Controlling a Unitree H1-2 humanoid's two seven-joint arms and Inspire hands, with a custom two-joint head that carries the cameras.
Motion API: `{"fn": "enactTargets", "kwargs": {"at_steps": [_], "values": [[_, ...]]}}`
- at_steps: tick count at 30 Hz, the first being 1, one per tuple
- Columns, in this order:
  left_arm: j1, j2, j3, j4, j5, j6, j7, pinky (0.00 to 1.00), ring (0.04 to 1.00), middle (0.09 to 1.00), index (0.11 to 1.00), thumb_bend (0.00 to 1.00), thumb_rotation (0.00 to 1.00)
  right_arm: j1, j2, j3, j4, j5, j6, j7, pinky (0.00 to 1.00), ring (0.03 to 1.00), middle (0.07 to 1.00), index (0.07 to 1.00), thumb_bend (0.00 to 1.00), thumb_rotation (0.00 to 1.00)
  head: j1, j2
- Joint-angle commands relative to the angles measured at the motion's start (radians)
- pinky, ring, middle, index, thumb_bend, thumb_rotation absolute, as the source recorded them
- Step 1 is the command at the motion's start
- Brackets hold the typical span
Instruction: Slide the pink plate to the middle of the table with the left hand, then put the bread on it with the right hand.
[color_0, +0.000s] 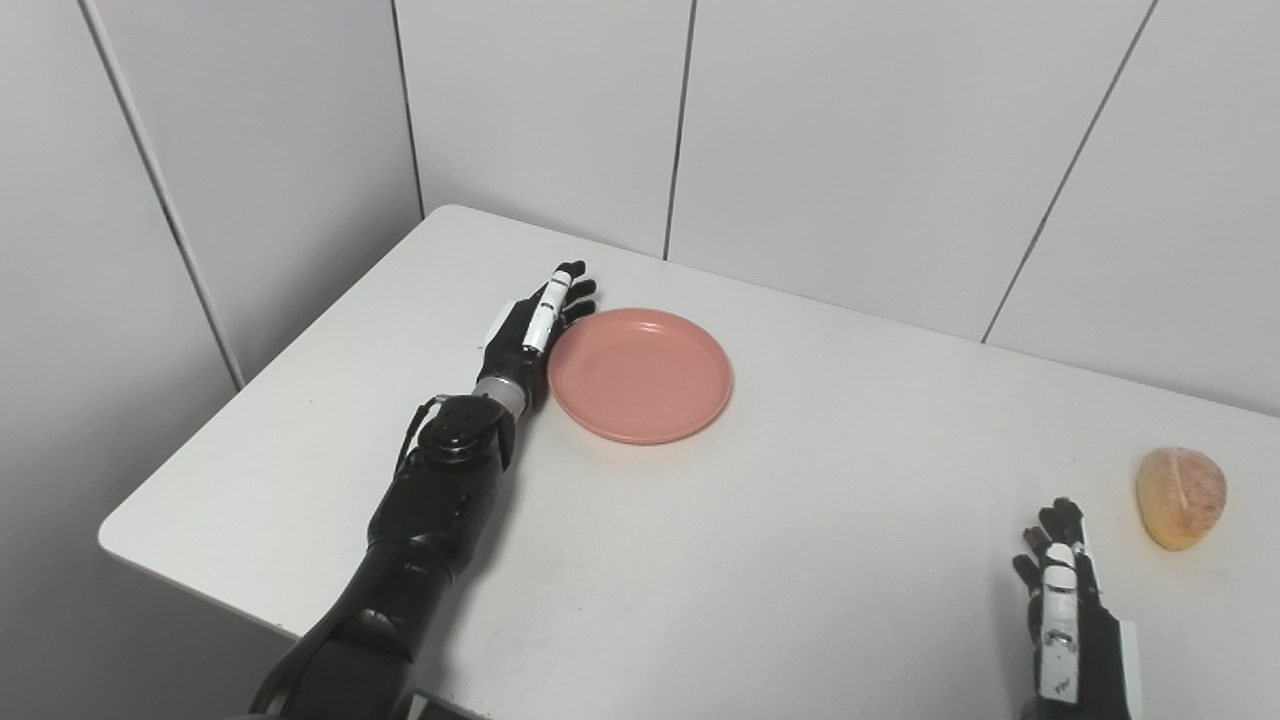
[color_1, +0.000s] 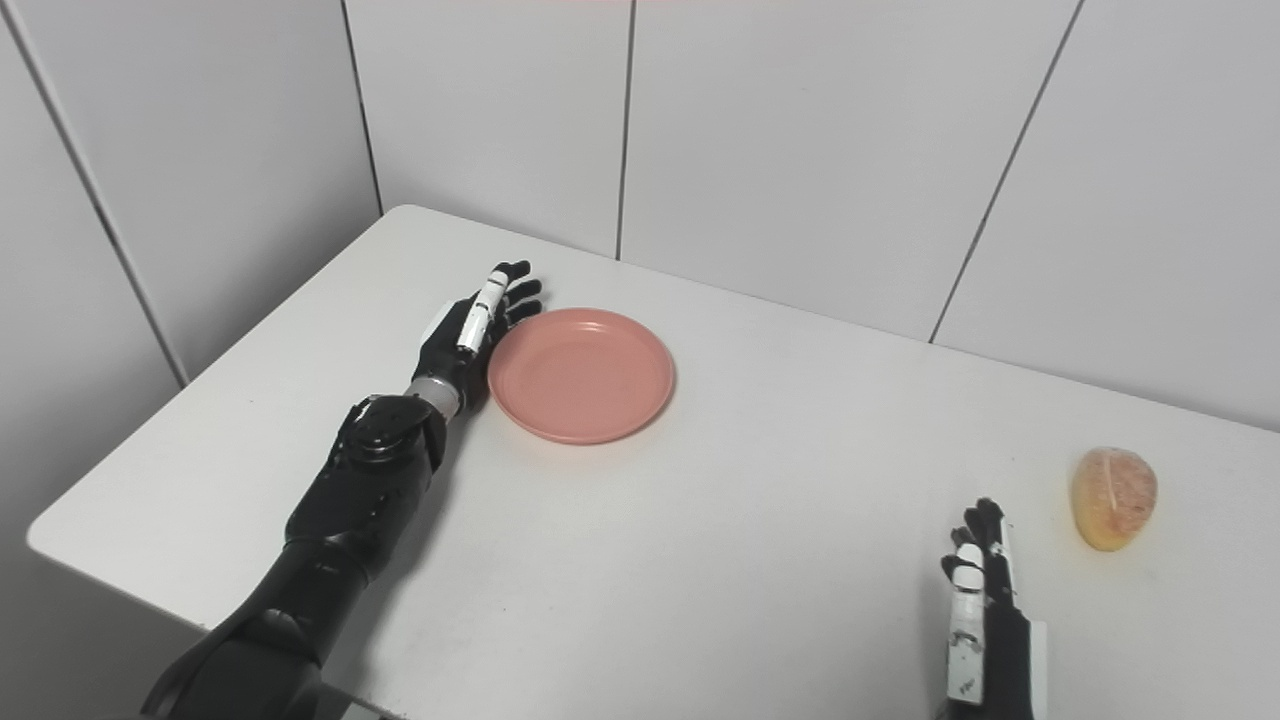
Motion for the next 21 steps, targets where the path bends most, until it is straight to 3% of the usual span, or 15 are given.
{"fn": "enactTargets", "kwargs": {"at_steps": [1,8,21], "values": [[-0.006,-0.049,-0.041,-0.031,-0.01,0.07,-0.066,0.88,0.898,0.905,0.895,0.37,1.0,-0.009,0.01,0.006,-0.032,-0.006,0.013,-0.005,0.92,0.942,0.951,0.945,0.18,1.0,-0.001,0.0],[0.027,-0.089,-0.07,-0.141,-0.002,0.132,-0.056,0.88,0.896,0.904,0.894,0.36,1.0,-0.008,0.025,0.016,-0.041,-0.036,0.016,-0.019,0.9,0.932,0.941,0.932,0.2,1.0,-0.052,0.029],[0.075,-0.15,-0.16,-0.29,0.033,0.216,-0.078,0.91,0.919,0.926,0.912,0.34,1.0,-0.009,0.064,0.032,-0.068,-0.083,0.088,-0.038,0.89,0.933,0.936,0.926,0.22,1.0,-0.172,0.079]]}}
